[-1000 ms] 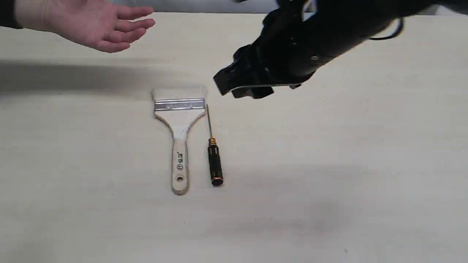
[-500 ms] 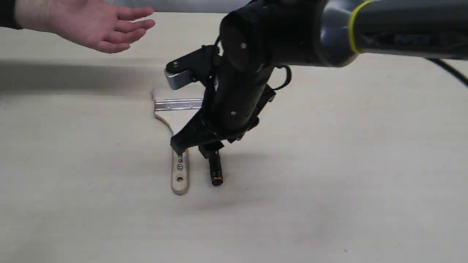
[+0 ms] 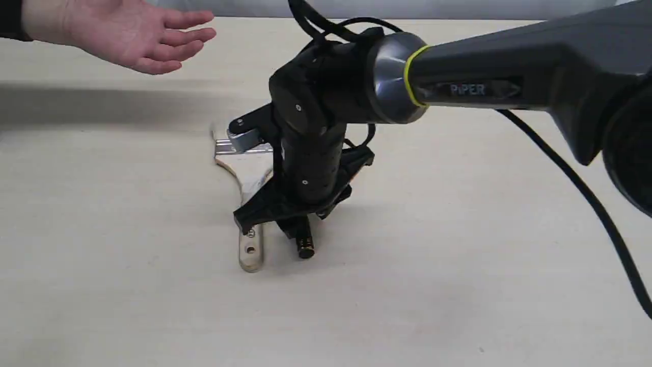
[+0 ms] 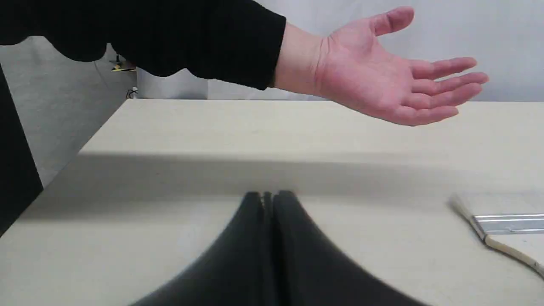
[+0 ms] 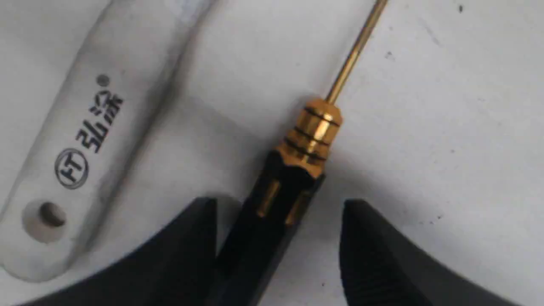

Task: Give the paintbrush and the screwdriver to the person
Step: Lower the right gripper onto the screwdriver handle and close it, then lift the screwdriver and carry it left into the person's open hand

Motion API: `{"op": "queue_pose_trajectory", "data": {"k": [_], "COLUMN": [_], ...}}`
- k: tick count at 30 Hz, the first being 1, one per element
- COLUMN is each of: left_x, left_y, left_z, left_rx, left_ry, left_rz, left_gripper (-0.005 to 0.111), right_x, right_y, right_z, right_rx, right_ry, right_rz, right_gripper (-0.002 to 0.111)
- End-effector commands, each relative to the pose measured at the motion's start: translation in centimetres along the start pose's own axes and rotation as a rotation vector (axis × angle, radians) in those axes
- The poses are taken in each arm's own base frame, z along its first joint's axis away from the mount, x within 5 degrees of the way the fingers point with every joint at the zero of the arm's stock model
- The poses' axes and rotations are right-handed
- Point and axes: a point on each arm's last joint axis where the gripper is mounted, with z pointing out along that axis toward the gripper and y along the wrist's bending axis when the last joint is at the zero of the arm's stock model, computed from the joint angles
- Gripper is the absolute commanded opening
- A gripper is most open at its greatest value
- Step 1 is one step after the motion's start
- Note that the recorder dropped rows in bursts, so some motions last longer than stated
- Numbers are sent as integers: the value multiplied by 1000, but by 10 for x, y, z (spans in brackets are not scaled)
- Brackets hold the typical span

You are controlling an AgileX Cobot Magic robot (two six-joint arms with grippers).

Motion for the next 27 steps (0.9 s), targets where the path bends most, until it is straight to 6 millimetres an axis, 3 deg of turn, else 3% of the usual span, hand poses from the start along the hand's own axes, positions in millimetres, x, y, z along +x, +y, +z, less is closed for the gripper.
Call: {"op": "queue_pose_trajectory", "data": {"k": [1, 5, 11, 14, 20, 24, 27], "left_x": [-1, 0, 0, 0, 0, 0, 0], "left_y": [0, 0, 0, 0, 0, 0, 0], "left_z": [0, 0, 0, 0, 0, 0, 0], "left_rx": [7, 7, 7, 7, 7, 7, 7], "left_ry": [-12, -11, -11, -11, -11, -11, -11], "left_rz": [-5, -3, -3, -3, -3, -3, -3], "left_gripper": [0, 0, 0, 0, 0, 0, 0], "right_x": [0, 0, -2, -2, 3, 10, 11], "right_y": [0, -2, -4, -5, -5, 8, 21], "right_z": [0, -1, -15, -39, -117, -170, -196], "right_rx": [11, 22, 41, 34, -19, -108, -175], "right_ry": [7, 6, -24, -72, -264, -473, -619], "right_rz": [-2, -24, -42, -39, -63, -133, -192], "right_gripper": [27, 4, 4, 4, 4, 4, 4]}}
